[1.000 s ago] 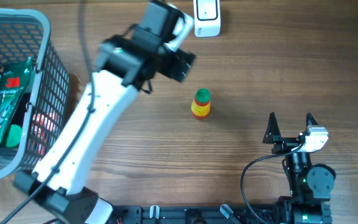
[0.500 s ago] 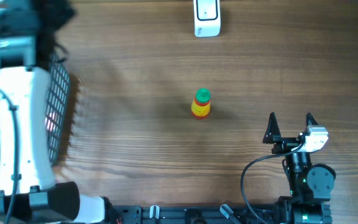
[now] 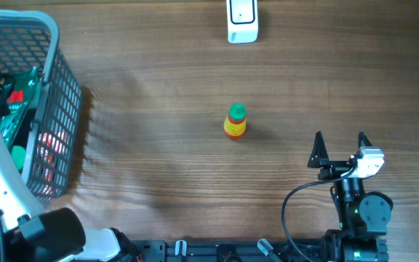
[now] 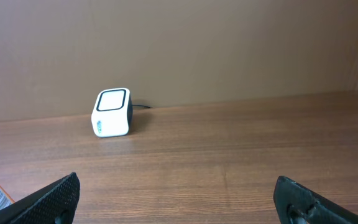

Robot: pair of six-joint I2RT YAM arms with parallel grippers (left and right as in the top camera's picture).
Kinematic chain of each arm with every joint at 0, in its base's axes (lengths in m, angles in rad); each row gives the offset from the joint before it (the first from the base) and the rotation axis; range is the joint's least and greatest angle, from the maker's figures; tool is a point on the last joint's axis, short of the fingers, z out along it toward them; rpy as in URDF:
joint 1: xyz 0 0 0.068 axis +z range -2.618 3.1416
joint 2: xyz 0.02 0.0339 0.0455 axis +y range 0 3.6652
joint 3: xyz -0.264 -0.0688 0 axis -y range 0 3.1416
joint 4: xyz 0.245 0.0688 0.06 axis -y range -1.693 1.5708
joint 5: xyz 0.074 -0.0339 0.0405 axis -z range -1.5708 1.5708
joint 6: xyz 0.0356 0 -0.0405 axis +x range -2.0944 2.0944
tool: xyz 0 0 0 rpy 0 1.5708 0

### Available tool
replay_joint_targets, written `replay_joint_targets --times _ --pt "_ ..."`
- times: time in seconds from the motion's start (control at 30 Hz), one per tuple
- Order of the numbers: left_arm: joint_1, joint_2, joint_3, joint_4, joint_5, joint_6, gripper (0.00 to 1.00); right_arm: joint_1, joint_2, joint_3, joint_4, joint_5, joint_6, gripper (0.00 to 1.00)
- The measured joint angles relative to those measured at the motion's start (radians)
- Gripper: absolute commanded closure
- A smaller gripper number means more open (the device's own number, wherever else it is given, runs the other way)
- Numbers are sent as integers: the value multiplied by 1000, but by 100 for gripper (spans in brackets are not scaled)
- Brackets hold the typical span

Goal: Scan the item barcode
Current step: 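Release the bottle and move the left gripper back to the basket, then grasp the green 3M gloves pack in the basket with the left gripper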

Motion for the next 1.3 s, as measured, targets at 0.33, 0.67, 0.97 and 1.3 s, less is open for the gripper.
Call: replay_joint_targets --times 0.33,0.67,0.97,1.3 --pt "22 177 0 0 1 -134 0 0 0 0 0 0 0 0" --pt "23 332 -1 0 39 -262 0 0 0 0 0 0 0 0" --pt "22 409 -1 0 62 -298 0 0 0 0 0 0 0 0" --pt "22 463 -1 9 65 -304 0 0 0 0 0 0 0 0"
